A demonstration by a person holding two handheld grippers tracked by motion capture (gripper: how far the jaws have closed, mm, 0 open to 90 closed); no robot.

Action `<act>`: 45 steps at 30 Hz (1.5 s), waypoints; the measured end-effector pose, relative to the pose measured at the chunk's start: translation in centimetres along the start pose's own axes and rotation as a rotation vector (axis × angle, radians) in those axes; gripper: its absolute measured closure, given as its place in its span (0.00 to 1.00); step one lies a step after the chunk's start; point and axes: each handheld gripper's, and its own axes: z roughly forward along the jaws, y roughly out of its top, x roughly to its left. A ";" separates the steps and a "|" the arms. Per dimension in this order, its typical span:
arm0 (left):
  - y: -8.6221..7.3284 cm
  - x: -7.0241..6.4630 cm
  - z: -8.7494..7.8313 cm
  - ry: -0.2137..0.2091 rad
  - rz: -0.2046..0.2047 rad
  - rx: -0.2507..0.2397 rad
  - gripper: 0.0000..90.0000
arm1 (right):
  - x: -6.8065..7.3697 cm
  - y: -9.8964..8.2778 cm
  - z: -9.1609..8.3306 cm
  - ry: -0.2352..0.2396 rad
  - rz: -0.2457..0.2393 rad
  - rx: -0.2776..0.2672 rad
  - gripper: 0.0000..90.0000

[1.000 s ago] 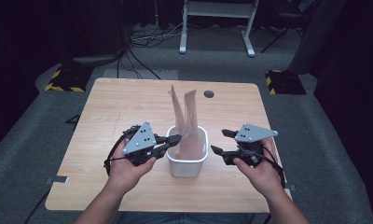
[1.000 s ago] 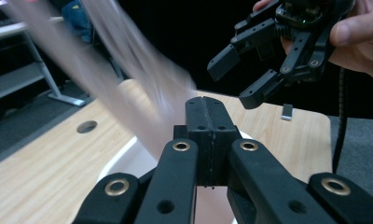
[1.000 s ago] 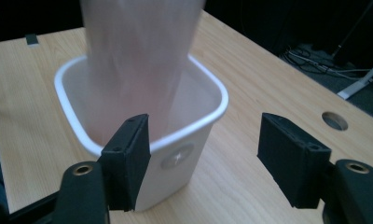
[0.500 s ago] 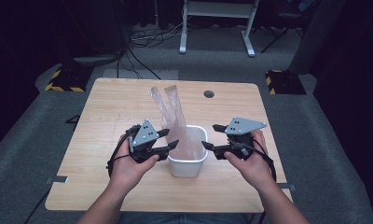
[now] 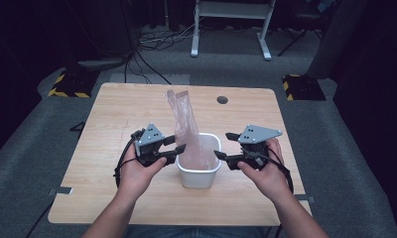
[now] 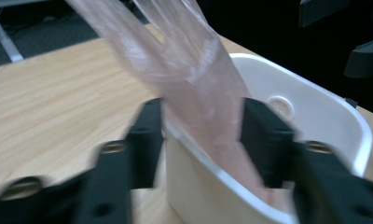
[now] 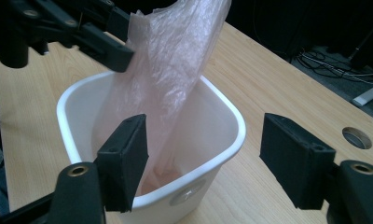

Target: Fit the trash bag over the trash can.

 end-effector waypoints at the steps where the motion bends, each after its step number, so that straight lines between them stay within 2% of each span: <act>1: 0.0 0.0 0.0 -0.014 0.005 -0.009 0.85 | 0.0 0.0 0.0 0.001 0.000 0.001 0.36; 3: 0.1 -0.1 -0.1 -0.040 0.025 -0.030 0.98 | -0.1 0.2 0.2 0.002 0.000 0.004 0.36; 4: 0.1 -0.2 -0.2 -0.045 0.029 -0.040 1.00 | -0.1 0.2 0.3 0.005 0.001 0.007 0.36; 6: 0.3 -0.7 -0.5 -0.058 0.070 -0.083 1.00 | -0.2 0.3 0.5 0.010 0.001 0.009 0.36; 9: 0.8 -1.4 -1.1 -0.052 0.122 -0.098 1.00 | -0.1 0.5 0.6 0.021 0.003 0.007 0.36; 10: 1.0 -1.6 -1.3 -0.062 0.132 -0.103 1.00 | 0.0 0.7 0.6 0.025 0.002 0.002 0.36; 17: 1.6 -2.8 -1.4 -0.111 0.201 -0.108 1.00 | 0.3 2.0 0.1 0.082 -0.008 -0.045 0.36; 18: 1.6 -3.0 -1.3 -0.123 0.213 -0.103 1.00 | 0.3 2.2 0.2 0.095 -0.009 -0.053 0.36; 20: 1.5 -3.2 -1.2 -0.119 0.238 -0.085 1.00 | 0.1 2.5 0.3 0.124 -0.017 -0.073 0.36; 22: 1.4 -3.2 -1.0 -0.116 0.244 -0.071 1.00 | -0.2 2.4 0.6 0.175 -0.008 -0.091 0.46; 24: 1.3 -3.2 -0.9 -0.119 0.240 -0.070 0.99 | -0.3 2.3 0.9 0.225 -0.001 -0.090 0.60; 25: 1.3 -3.1 -0.9 -0.116 0.236 -0.074 0.98 | -0.1 2.3 0.9 0.234 -0.010 -0.091 0.67; 27: 1.3 -3.0 -1.0 -0.109 0.233 -0.077 0.95 | 0.4 2.3 0.9 0.232 -0.053 -0.082 0.87; 29: 1.2 -2.9 -1.1 -0.098 0.229 -0.077 0.94 | 1.0 2.4 0.6 0.227 -0.096 -0.067 1.00; 32: 0.9 -2.7 -1.4 -0.080 0.223 -0.074 0.95 | 1.7 2.5 0.1 0.192 -0.120 -0.064 1.00; 35: 0.7 -2.6 -1.5 -0.087 0.214 -0.067 1.00 | 2.5 2.5 -0.6 0.142 -0.155 -0.067 1.00; 38: 0.8 -2.7 -1.5 -0.087 0.213 -0.073 1.00 | 3.7 2.5 -1.3 0.152 -0.193 -0.085 1.00; 43: 1.1 -3.4 -2.0 -0.096 0.218 -0.127 1.00 | 5.9 2.6 -2.3 0.139 -0.254 -0.105 1.00; 44: 1.1 -3.5 -2.1 -0.095 0.225 -0.132 1.00 | 6.5 2.5 -2.4 0.145 -0.264 -0.106 0.99; 45: 1.1 -3.7 -2.2 -0.089 0.236 -0.135 1.00 | 6.8 2.4 -2.4 0.162 -0.267 -0.104 0.92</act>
